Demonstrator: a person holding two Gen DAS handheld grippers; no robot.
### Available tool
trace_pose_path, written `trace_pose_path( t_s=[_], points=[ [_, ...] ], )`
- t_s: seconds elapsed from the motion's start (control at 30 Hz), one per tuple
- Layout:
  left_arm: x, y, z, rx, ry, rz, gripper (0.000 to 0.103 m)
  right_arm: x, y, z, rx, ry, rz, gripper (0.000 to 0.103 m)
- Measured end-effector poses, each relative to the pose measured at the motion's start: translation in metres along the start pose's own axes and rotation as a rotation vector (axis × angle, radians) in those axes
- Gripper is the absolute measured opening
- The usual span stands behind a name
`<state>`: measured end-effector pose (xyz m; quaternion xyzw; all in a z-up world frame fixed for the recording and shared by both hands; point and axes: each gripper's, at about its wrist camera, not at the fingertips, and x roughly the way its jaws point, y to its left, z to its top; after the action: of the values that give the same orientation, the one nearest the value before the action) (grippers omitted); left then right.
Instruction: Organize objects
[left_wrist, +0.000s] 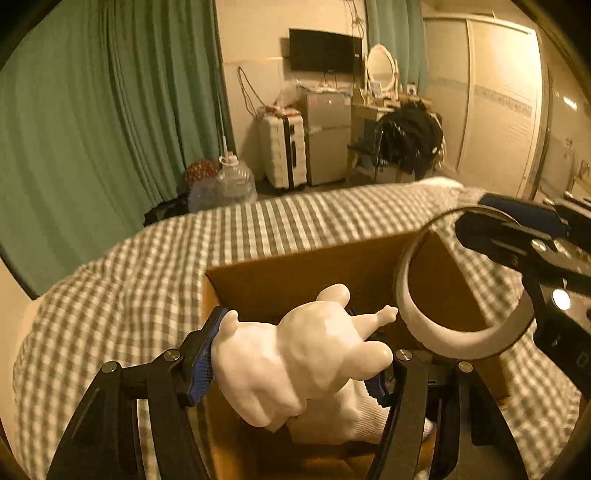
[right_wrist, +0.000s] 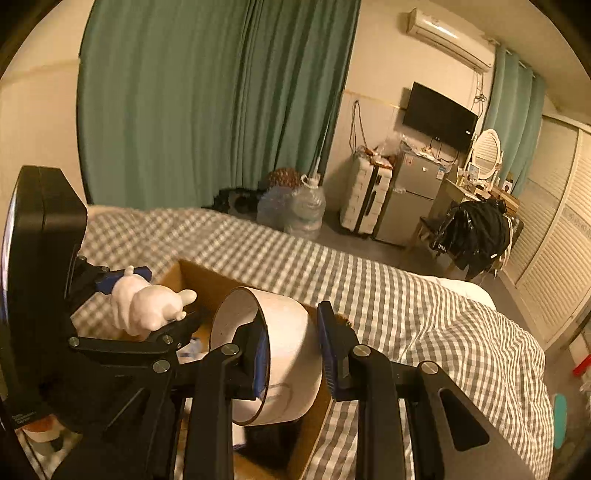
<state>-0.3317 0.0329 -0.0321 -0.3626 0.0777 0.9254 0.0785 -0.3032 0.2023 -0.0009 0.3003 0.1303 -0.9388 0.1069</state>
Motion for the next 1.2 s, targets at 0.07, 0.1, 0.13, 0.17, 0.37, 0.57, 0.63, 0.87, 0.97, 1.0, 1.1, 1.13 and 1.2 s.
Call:
trace_pose_path(
  t_s=[0.07, 0.1, 0.13, 0.17, 0.37, 0.57, 0.63, 0.87, 0.97, 1.0, 1.1, 1.13, 1.2],
  points=[
    [0.011, -0.001, -0.007, 0.011, 0.013, -0.009, 0.066, 0.018, -0.001, -0.004, 0.005, 0.019, 0.008, 0.024],
    [0.016, -0.001, -0.010, 0.019, 0.021, -0.015, 0.066, 0.027, -0.003, -0.008, 0.014, 0.028, 0.011, 0.024],
    [0.020, 0.000, -0.013, 0.026, 0.027, -0.016, 0.066, 0.033, -0.004, -0.012, 0.022, 0.034, 0.014, 0.024],
    [0.024, 0.000, -0.015, 0.031, 0.034, -0.014, 0.066, 0.040, -0.006, -0.017, 0.033, 0.041, 0.021, 0.024],
    [0.031, 0.000, -0.019, 0.029, 0.051, -0.056, 0.067, 0.064, -0.014, -0.043, 0.082, 0.107, 0.059, 0.024],
    [0.017, 0.003, -0.025, -0.017, 0.031, -0.087, 0.084, 0.061, -0.015, -0.052, 0.106, 0.102, 0.072, 0.027],
    [0.007, 0.005, -0.026, -0.029, -0.008, -0.097, 0.092, 0.055, -0.013, -0.053, 0.109, 0.089, 0.075, 0.044],
    [-0.027, 0.010, -0.039, -0.038, -0.079, -0.045, 0.098, 0.026, -0.021, -0.055, 0.198, 0.017, 0.085, 0.070],
    [-0.043, 0.014, -0.047, -0.070, -0.080, -0.028, 0.098, 0.010, -0.024, -0.061, 0.239, -0.016, 0.093, 0.078],
    [-0.048, 0.015, -0.050, -0.077, -0.082, -0.021, 0.098, 0.005, -0.025, -0.063, 0.249, -0.022, 0.095, 0.078],
    [-0.069, 0.016, -0.061, -0.094, -0.092, 0.001, 0.098, -0.014, -0.027, -0.075, 0.276, -0.036, 0.086, 0.078],
    [-0.076, 0.016, -0.066, -0.095, -0.095, 0.007, 0.098, -0.021, -0.028, -0.080, 0.286, -0.040, 0.082, 0.078],
    [-0.094, 0.017, -0.075, -0.101, -0.106, 0.019, 0.098, -0.036, -0.029, -0.088, 0.300, -0.043, 0.076, 0.078]
  ],
)
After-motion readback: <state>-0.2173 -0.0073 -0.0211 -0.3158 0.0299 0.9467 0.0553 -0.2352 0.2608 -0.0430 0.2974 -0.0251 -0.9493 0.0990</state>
